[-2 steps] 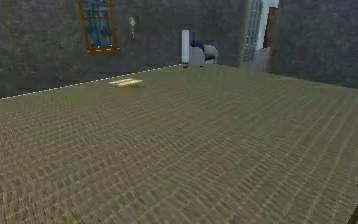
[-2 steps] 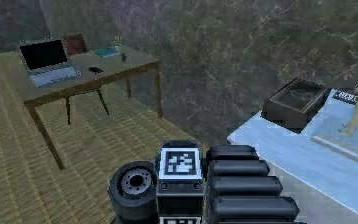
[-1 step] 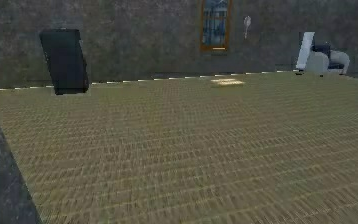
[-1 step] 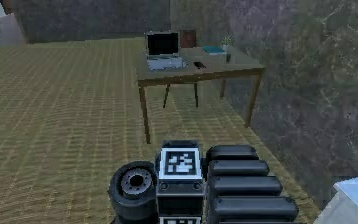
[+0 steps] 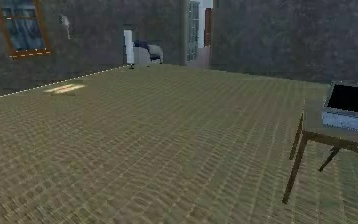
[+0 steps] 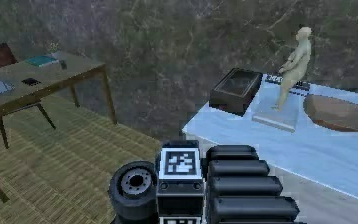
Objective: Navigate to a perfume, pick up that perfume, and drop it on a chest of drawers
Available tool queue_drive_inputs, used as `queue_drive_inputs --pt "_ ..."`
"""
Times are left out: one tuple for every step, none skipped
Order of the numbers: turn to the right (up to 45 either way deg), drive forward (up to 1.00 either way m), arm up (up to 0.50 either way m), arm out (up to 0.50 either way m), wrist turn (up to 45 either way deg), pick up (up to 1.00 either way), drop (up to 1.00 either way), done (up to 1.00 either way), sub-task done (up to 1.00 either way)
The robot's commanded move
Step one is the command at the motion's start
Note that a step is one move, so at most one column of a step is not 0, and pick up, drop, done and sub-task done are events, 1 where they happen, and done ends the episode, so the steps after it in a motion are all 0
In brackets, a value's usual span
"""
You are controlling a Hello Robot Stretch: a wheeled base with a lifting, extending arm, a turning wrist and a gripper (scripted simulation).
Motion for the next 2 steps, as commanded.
queue_drive_inputs --pt "45.0 0.0 0.0 0.0 0.0 0.0 0.0 0.0 0.0" --pt "45.0 0.0 0.0 0.0 0.0 0.0 0.0 0.0 0.0"
